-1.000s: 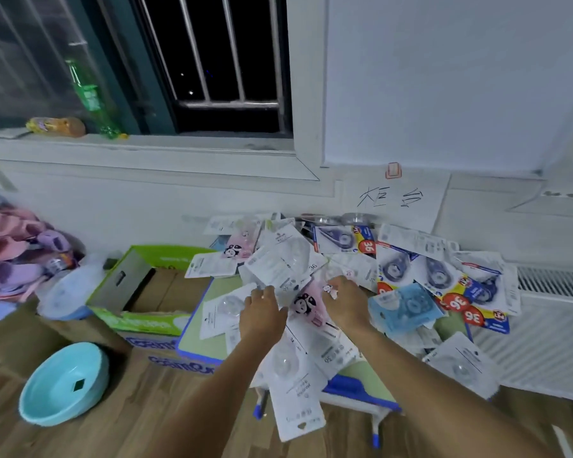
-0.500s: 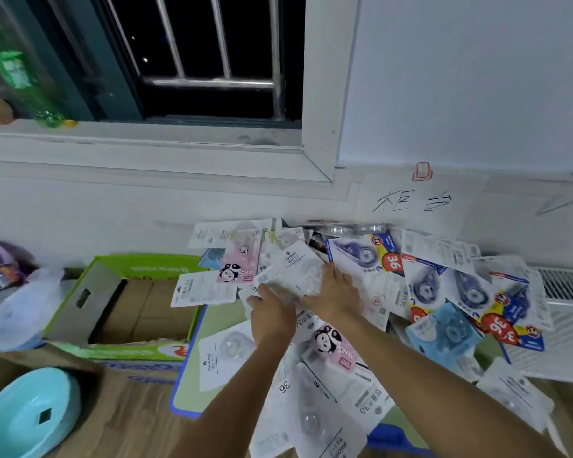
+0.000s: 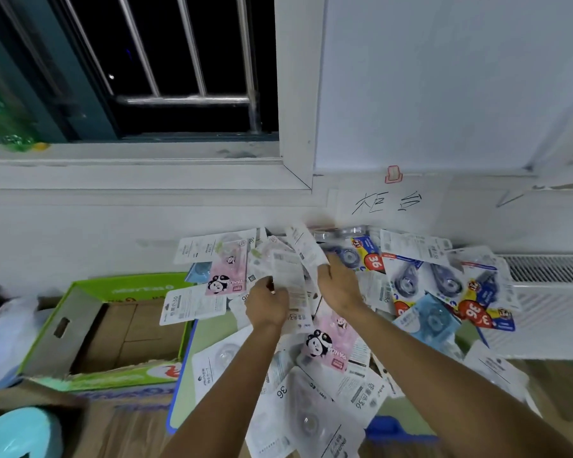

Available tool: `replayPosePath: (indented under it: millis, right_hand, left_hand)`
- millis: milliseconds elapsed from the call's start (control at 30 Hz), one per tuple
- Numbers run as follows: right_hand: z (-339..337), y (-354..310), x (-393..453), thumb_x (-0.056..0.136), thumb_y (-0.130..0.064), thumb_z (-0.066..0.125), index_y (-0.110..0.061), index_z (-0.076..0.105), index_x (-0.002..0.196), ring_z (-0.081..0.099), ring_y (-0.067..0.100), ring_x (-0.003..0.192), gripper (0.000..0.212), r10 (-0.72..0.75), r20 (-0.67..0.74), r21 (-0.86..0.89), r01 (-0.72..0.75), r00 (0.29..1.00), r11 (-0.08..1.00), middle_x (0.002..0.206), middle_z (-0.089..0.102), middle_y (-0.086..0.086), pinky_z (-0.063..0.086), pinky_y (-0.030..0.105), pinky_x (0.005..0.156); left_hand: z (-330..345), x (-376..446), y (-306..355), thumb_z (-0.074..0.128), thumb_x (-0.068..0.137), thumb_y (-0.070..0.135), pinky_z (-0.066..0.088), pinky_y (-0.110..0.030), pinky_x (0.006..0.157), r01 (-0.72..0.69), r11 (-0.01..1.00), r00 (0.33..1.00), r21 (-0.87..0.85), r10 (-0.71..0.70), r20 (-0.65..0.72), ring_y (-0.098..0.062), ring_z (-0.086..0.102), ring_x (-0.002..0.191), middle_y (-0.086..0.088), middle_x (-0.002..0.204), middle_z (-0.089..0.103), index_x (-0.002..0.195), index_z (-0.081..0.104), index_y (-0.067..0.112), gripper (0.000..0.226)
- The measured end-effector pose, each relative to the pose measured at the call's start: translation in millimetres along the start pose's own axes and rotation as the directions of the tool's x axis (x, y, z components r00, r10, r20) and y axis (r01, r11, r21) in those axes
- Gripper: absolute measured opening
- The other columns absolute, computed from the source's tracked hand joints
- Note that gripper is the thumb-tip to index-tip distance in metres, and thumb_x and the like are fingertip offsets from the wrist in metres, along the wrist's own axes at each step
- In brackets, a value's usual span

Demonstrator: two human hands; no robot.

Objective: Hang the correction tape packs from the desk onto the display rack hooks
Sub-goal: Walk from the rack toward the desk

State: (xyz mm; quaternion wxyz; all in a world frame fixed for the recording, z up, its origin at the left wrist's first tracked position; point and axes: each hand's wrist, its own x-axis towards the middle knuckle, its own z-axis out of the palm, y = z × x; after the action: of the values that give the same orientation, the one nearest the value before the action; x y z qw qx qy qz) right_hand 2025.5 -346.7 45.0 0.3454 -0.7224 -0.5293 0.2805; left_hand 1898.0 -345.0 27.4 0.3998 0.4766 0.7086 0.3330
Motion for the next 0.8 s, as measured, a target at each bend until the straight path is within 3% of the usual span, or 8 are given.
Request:
replayPosePath:
  millis: [67,200,400,467,567,633,733,800]
  right_hand:
    - [-15,-3,-2,0.095,-0.008,0.036,-0.007,0.054,0.124,0.060,0.026,0.088,0.034,0.026,-0.052,0.122,-0.020,0.998,0.992,0.116,0.064,0.010,0.051,0.032,0.073]
    - [-52,2,-13,0.090,-0.002,0.042,-0.011,0.061,0.119,0.057,0.007,0.076,0.035,0.025,-0.128,0.203,0.001,0.991,0.979,0.107,0.064,-0.001,0.039,0.000,0.055]
    - [-119,36,-41,0.088,-0.002,0.048,-0.030,0.020,0.149,0.057,0.021,0.075,0.073,0.177,-0.204,0.347,-0.098,0.963,0.933,0.111,0.064,0.011,0.047,0.028,0.062]
    - [-144,51,-59,0.085,0.001,0.048,-0.041,0.010,0.149,0.058,0.025,0.075,0.085,0.172,-0.203,0.363,-0.089,0.964,0.927,0.108,0.063,0.006,0.051,0.035,0.062]
    - [-180,73,-90,0.083,0.004,0.049,-0.046,0.005,0.148,0.062,0.022,0.076,0.093,0.195,-0.236,0.347,-0.105,0.952,0.932,0.119,0.055,-0.004,0.052,0.029,0.058]
    - [-203,88,-115,0.083,0.003,0.050,-0.041,0.008,0.149,0.063,0.021,0.083,0.090,0.225,-0.271,0.345,-0.124,0.936,0.930,0.126,0.051,-0.003,0.052,0.025,0.058]
    - [-236,113,-159,0.082,0.001,0.052,-0.027,0.022,0.148,0.064,0.026,0.093,0.078,0.303,-0.322,0.336,-0.191,0.897,0.922,0.122,0.057,0.003,0.055,0.032,0.071]
    - [-256,129,-193,0.080,0.005,0.051,-0.017,0.038,0.139,0.064,0.028,0.095,0.064,0.364,-0.351,0.355,-0.237,0.863,0.904,0.119,0.062,0.010,0.056,0.040,0.080]
  left_hand:
    - [-2,-4,9,0.052,0.087,0.009,0.049,-0.032,0.071,0.005,0.997,1.000,-0.076,-0.004,0.017,-0.030,0.063,0.085,-0.003,0.083,0.066,0.090,0.064,0.011,0.013]
    - [5,-10,23,0.056,0.087,0.010,0.051,-0.028,0.066,0.022,0.974,0.996,-0.224,-0.001,0.095,-0.020,0.064,0.085,-0.003,0.099,0.069,0.108,0.065,0.011,0.022]
    - [42,-35,46,0.055,0.087,-0.006,0.055,-0.027,0.056,0.146,0.881,0.948,-0.450,0.004,0.317,-0.017,0.060,0.069,-0.007,0.097,0.063,0.130,0.040,0.024,0.055]
    - [60,-49,55,0.052,0.089,-0.007,0.059,-0.034,0.067,0.173,0.871,0.913,-0.459,0.033,0.406,-0.021,0.065,0.080,-0.006,0.107,0.062,0.136,0.039,0.030,0.061]
    - [89,-76,66,0.048,0.095,-0.002,0.057,-0.035,0.075,0.204,0.882,0.849,-0.425,0.057,0.525,-0.025,0.066,0.091,-0.011,0.119,0.060,0.136,0.047,0.028,0.050]
    - [108,-99,74,0.044,0.097,-0.001,0.055,-0.030,0.064,0.241,0.880,0.804,-0.410,0.056,0.592,-0.023,0.063,0.079,-0.015,0.112,0.064,0.125,0.057,0.014,0.034]
    - [134,-144,87,0.050,0.096,0.002,0.054,-0.035,0.076,0.316,0.885,0.709,-0.343,0.020,0.705,-0.021,0.062,0.074,-0.016,0.097,0.068,0.116,0.063,-0.003,0.024]
    - [148,-178,95,0.050,0.094,0.001,0.058,-0.028,0.059,0.414,0.850,0.628,-0.327,-0.007,0.778,-0.023,0.062,0.077,-0.014,0.103,0.063,0.115,0.060,-0.007,0.024]
